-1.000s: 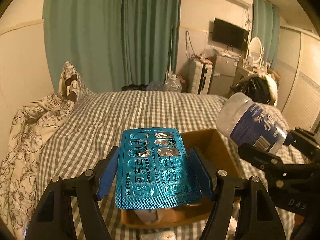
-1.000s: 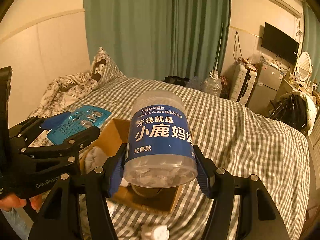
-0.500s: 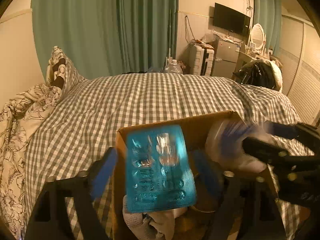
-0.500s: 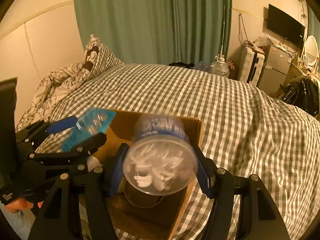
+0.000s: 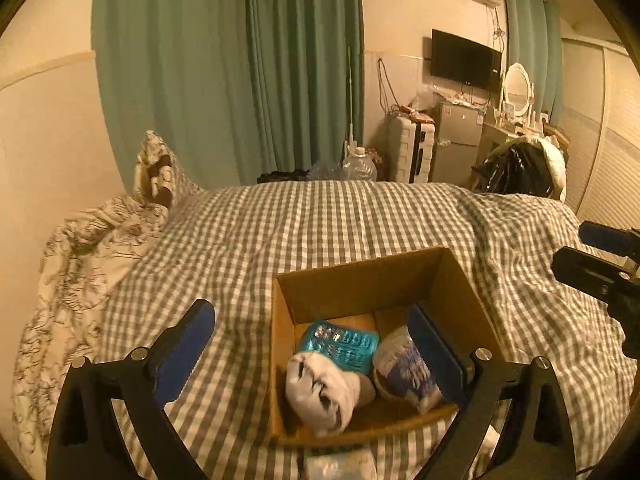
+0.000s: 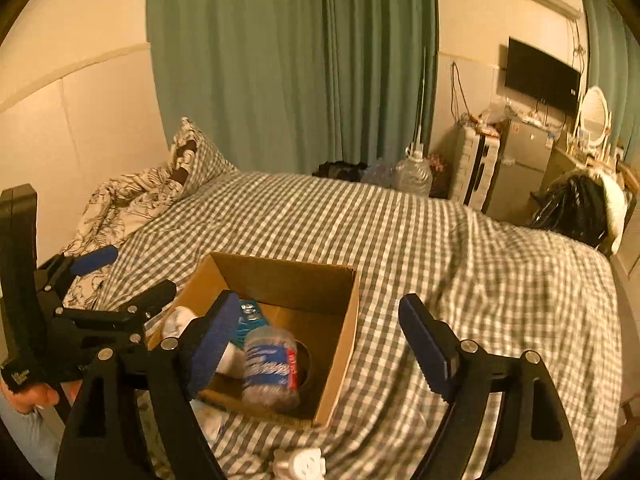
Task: Organize objects
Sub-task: 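Lower the blister pack and floss jar into the box while both tools open, then grasp the white star figurine with the right tool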
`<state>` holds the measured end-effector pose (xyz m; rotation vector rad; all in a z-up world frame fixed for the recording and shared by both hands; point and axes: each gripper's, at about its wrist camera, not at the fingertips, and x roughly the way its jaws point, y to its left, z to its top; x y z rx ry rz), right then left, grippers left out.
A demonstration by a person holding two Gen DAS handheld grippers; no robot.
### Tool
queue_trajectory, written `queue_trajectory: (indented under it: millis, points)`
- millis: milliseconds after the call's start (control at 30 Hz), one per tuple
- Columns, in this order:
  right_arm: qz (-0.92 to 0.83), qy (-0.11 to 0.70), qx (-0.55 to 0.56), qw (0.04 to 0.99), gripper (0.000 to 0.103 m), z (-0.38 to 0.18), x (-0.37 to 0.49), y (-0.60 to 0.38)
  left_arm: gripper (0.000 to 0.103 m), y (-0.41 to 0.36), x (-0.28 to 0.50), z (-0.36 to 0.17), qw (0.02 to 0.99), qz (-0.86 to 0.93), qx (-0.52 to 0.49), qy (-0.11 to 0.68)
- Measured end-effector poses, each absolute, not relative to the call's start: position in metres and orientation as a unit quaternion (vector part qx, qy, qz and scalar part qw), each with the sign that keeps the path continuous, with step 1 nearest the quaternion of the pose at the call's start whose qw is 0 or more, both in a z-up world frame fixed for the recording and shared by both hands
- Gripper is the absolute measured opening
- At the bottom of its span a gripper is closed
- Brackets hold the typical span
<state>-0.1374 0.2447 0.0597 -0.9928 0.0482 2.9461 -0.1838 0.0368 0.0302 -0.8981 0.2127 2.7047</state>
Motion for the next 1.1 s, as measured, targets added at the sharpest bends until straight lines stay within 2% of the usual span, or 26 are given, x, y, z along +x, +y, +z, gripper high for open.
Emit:
queue_trajectory:
  millis: [233,433,800,1100]
  points:
    - [0.953,-0.013,-0.302,0.015,0.090,0.083,-0.086,0.227,0.099,0.013,-0.134,0.046,0.126,0.941,-0.304,0.078]
    - [0.949,-0.021,-0.316,0.014,0.091,0.068,-0.058,0.218,0.099,-0.007,-0.104,0.020,0.113,0.936,-0.326,0.067]
    - [0.913,0.001,-0.408,0.014,0.091,-0.043,-0.064,0.217,0.099,-0.017,-0.097,-0.078,0.077,0.908,-0.407,0.060]
    - [0.868,-0.003,-0.497,0.020,0.091,-0.124,-0.094,0.216,0.097,0.001,-0.098,-0.112,0.105,0.889,-0.438,0.079]
